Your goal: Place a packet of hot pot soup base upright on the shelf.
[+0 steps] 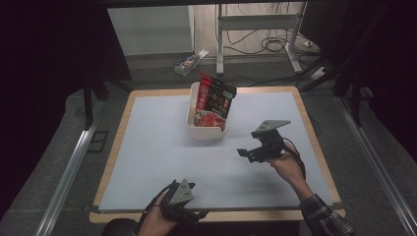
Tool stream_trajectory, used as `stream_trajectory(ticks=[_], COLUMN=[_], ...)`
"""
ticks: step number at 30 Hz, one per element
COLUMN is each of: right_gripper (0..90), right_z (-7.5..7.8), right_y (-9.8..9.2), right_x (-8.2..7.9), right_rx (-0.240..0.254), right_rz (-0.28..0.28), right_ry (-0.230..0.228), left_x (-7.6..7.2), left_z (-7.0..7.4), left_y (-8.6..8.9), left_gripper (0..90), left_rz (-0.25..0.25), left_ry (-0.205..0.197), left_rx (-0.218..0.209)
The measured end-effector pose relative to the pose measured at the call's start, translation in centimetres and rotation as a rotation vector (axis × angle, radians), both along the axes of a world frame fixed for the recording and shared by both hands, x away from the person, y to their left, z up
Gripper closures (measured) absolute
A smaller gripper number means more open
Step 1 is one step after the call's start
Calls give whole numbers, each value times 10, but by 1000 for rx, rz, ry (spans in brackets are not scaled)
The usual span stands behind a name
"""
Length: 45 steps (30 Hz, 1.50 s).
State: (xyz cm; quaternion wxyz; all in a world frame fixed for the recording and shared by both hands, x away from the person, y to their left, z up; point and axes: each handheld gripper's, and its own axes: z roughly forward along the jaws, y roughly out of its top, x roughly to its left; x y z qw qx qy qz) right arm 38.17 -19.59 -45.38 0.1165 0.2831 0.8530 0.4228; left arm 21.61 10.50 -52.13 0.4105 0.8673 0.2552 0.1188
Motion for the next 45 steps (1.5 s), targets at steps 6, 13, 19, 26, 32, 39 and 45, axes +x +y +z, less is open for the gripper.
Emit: stream_trajectory(ticks=[6, 13, 19, 26, 32, 39, 45], right_gripper=[98, 93, 90, 81, 71, 71, 71], right_z=[2, 4, 3, -2, -3, -7, -9], right_y=[-10, -18, -25, -33, -42, -50, -55], right_x=[-10, -18, -29, -40, -47, -52, -58], right_rx=[1, 9, 12, 12, 26, 18, 13], right_rz=[-7, -9, -10, -17, -27, -48, -56], right_ry=[-17, -23, -24, -9, -4, -6, -24], left_x=[0, -1, -1, 0, 0, -1, -1], left_z=[-1, -1, -2, -2, -2, -3, -4], left_y=[-1, -2, -3, -2, -3, -4, -5], left_gripper=[70, 73, 73, 73, 72, 73, 73], left_rz=[2, -2, -4, -5, -5, -7, -16], left_ry=[-2, -6, -7, 0, 3, -6, -13], left_rx=[2, 15, 25, 19, 21, 27, 35])
